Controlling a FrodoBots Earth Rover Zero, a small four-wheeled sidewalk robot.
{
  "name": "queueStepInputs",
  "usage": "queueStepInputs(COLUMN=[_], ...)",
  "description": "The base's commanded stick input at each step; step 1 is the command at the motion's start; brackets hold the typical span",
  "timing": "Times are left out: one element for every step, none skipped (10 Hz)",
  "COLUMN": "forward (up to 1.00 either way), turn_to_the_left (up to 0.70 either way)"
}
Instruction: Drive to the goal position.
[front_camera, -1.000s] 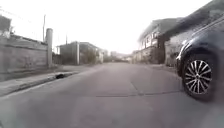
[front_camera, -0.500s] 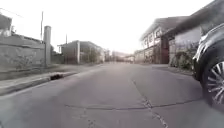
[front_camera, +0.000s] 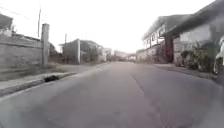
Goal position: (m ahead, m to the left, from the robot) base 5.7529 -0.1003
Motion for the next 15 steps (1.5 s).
queueStepInputs(forward=[1.00, 1.00, 1.00, 1.00, 1.00, 1.00, 1.00, 1.00, 1.00, 1.00, 1.00, 1.00, 1.00, 1.00, 1.00], turn_to_the_left=[-0.15, 0.00, 0.00, 0.00, 0.00, 0.00, 0.00, 0.00, 0.00, 0.00, 0.00, 0.00, 0.00, -0.35, -0.40])
